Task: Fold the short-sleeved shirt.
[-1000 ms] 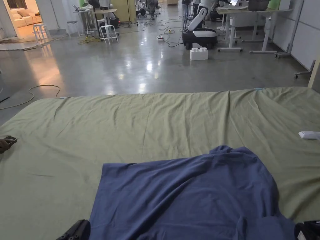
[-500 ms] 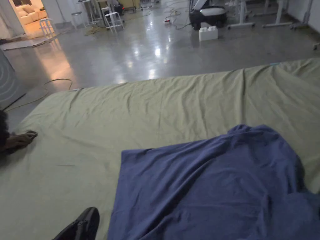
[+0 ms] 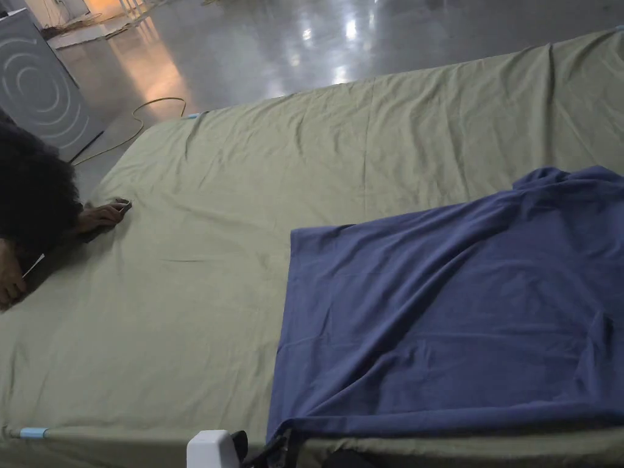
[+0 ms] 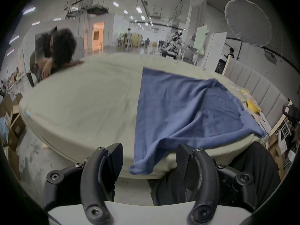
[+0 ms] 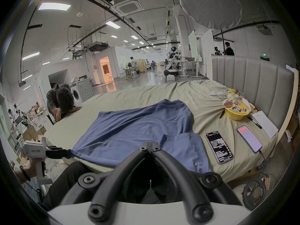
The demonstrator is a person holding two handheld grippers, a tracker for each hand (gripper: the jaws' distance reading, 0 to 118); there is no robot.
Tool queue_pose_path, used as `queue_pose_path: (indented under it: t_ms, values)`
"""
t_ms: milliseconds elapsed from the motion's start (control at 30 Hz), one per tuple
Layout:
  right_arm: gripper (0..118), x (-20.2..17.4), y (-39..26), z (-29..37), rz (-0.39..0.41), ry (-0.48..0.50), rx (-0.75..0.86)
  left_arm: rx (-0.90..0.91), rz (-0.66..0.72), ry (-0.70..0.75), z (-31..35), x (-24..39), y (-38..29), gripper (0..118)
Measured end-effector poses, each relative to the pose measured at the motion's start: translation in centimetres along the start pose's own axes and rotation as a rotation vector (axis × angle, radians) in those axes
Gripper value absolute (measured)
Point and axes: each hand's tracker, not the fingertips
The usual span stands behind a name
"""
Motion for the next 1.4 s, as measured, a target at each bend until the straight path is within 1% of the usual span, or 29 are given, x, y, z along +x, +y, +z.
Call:
queue_pose_path:
  t_ms: [100,133,200,267,300,333,367,433,500,567,600,667,733,767,800,833,867,967,1000,1067,1100,1133,1200,1233,1267,1300,1333,1367,1400]
  values:
    - [0,0.6,-0.3,-0.1,0.008,-0.026,-0.023,-0.046,-0.014,-0.003,-2.0,-0.4,-0.7,69]
    - [0,0.8,-0.4,-0.2,0.004,-0.042,-0.035,-0.061,-0.031,0.012,-2.6,-0.5,-0.8,67]
    - [0,1.3,-0.8,0.1,-0.009,-0.065,-0.053,-0.033,-0.054,0.026,-2.5,-0.1,-0.7,58]
    - [0,1.9,-1.1,0.2,-0.030,-0.088,-0.060,-0.047,-0.036,0.036,-2.4,-0.2,-0.2,47]
    - [0,2.2,-1.3,0.3,-0.043,-0.094,-0.064,-0.043,-0.026,0.036,-2.2,-0.5,-0.2,39]
    - [0,2.6,-1.5,0.3,-0.060,-0.100,-0.070,-0.039,-0.023,0.041,-1.9,-0.6,-0.2,19]
    - [0,3.0,-1.6,0.3,-0.074,-0.105,-0.079,-0.037,-0.025,0.049,-1.7,-0.5,-0.2,10]
    - [0,3.7,-2.1,0.2,-0.093,-0.125,-0.090,-0.034,-0.046,0.013,-1.5,0.2,-0.1,10]
    - [0,4.5,-2.5,0.2,-0.114,-0.136,-0.101,-0.081,-0.148,0.037,-2.1,1.2,-0.2,9]
    - [0,5.2,-2.9,0.1,-0.134,-0.147,-0.105,-0.077,-0.217,0.068,-2.6,1.9,-0.5,8]
    - [0,5.5,-3.1,-0.1,-0.140,-0.150,-0.109,-0.089,-0.215,0.068,-2.9,2.0,-0.5,8]
    - [5,6.5,-3.7,-1.1,-0.148,-0.159,-0.133,-0.112,-0.237,0.083,-3.2,2.2,-0.3,8]
    - [14,7.8,-4.7,-2.5,-0.149,-0.187,-0.160,-0.149,-0.312,0.091,-3.6,2.5,-0.2,8]
    - [38,8.4,-5.1,-3.2,-0.145,-0.200,-0.189,-0.155,-0.341,0.097,-3.6,2.7,-0.2,8]
    - [60,9.1,-5.7,-4.4,-0.122,-0.201,-0.251,-0.164,-0.354,0.100,-3.7,2.9,-0.2,8]
    - [74,9.8,-6.3,-5.3,-0.107,-0.214,-0.256,-0.165,-0.359,0.100,-3.7,3.0,-0.1,8]
    - [72,10.2,-6.7,-6.0,-0.094,-0.221,-0.253,-0.167,-0.355,0.099,-3.7,2.9,-0.1,8]
    - [72,11.4,-7.7,-8.1,-0.096,-0.210,-0.279,-0.169,-0.306,0.087,-3.8,2.5,0.1,8]
    - [72,11.6,-8.0,-8.8,-0.082,-0.209,-0.295,-0.167,-0.298,0.085,-3.8,2.3,0.0,8]
    - [71,11.9,-8.8,-10.1,-0.025,-0.228,-0.340,-0.164,-0.298,0.083,-3.7,2.3,-0.1,8]
    - [65,11.7,-9.1,-10.3,-0.009,-0.214,-0.345,-0.162,-0.301,0.083,-3.7,2.3,-0.1,8]
    - [48,11.7,-9.5,-10.5,0.000,-0.202,-0.347,-0.162,-0.302,0.083,-3.7,2.3,-0.1,8]
    - [38,11.0,-9.6,-10.1,0.039,-0.223,-0.317,-0.161,-0.297,0.082,-3.7,2.3,-0.1,8]
    - [14,10.8,-9.4,-9.9,0.027,-0.202,-0.324,-0.161,-0.295,0.081,-3.7,2.3,-0.1,8]
    - [8,10.7,-9.3,-9.9,-0.005,-0.158,-0.325,-0.160,-0.293,0.079,-3.6,2.3,0.0,8]
    - [8,10.4,-9.2,-9.8,-0.007,-0.160,-0.315,-0.159,-0.290,0.075,-3.3,2.2,0.2,7]
    - [8,10.1,-8.8,-9.8,0.010,-0.182,-0.321,-0.151,-0.288,0.052,-2.9,2.0,0.3,6]
    - [8,9.9,-7.8,-9.6,-0.002,-0.191,-0.318,-0.134,-0.270,0.043,-2.5,1.8,0.7,6]
    - [8,9.9,-6.8,-9.1,-0.043,-0.177,-0.268,-0.123,-0.254,0.036,-2.1,1.5,1.2,6]
